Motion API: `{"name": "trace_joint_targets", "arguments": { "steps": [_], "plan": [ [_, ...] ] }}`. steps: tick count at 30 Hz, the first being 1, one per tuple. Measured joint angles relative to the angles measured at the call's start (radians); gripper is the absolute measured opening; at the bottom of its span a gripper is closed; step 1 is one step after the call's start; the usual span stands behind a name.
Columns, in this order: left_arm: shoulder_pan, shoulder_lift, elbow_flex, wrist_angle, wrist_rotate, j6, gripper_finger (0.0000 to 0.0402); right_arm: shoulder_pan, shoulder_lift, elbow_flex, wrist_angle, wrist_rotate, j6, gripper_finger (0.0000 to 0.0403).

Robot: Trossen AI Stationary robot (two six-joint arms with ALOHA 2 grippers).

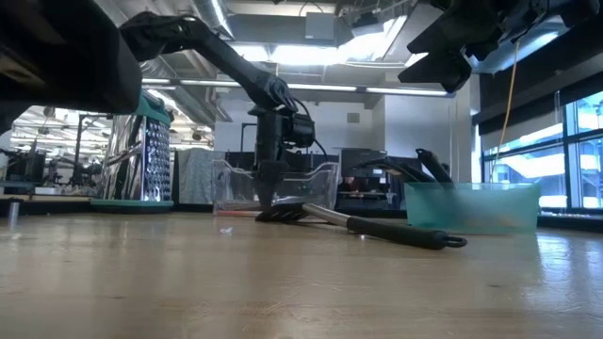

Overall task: Pick & Place Kitchen Items
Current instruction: Put the silver table knife into the transparent bin, then put the black slotted spatula into the green bin

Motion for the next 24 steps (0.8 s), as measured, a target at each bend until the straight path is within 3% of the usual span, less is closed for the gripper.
{"name": "trace_joint_targets", "arguments": {
  "steps": [5, 15, 24],
  "plan": [
    [-0.002, 0.002, 0.0, 0.003, 0.0, 0.004, 0.0028, 0.0, 0.0, 0.0, 0.0, 0.0, 0.0, 0.0279],
    [-0.003, -0.006, -0.002, 0.001, -0.018, -0.015, 0.0123, 0.0, 0.0, 0.0, 0.0, 0.0, 0.0, 0.0279],
    [-0.001, -0.129, -0.005, -0.034, -0.097, -0.019, 0.017, 0.0, 0.0, 0.0, 0.0, 0.0, 0.0, 0.0279]
  ]
}}
